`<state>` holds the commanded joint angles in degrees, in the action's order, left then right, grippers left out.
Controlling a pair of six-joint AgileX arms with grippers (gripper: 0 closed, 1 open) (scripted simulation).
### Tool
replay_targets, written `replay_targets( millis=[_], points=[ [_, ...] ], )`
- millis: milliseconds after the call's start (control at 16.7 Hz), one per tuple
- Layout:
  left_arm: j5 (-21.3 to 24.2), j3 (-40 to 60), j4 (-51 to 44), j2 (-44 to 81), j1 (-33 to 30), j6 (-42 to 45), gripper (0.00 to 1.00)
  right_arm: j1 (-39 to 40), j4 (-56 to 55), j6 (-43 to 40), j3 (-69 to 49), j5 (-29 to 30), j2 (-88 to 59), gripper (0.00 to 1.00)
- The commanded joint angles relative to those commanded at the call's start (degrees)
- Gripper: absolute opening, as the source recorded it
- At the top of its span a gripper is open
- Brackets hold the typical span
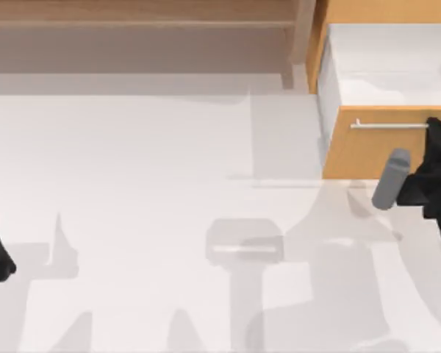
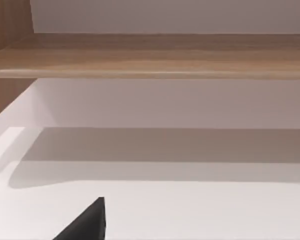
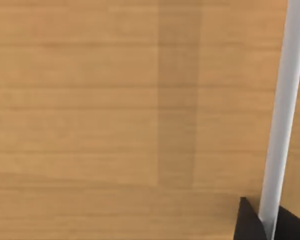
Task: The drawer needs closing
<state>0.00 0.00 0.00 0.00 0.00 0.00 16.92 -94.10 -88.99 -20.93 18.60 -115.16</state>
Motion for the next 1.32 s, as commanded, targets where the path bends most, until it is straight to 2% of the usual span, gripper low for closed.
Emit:
replay_targets(
  millis=[420, 840, 1320],
  points=[
    [0.0, 0.0, 0.0, 0.0, 0.0, 0.0, 1.0, -3.0, 7.4, 0.0, -10.3, -2.9, -3.4, 0.0],
    [0.0, 0.0, 0.0, 0.0, 0.0, 0.0, 1.0, -3.0, 8.2, 0.1, -11.5, -3.1, -3.6, 0.0],
    [0.0, 0.0, 0.0, 0.0, 0.0, 0.0, 1.0, -5.3, 15.7, 0.0, -24.0, -5.2, -8.7, 0.0]
  ],
)
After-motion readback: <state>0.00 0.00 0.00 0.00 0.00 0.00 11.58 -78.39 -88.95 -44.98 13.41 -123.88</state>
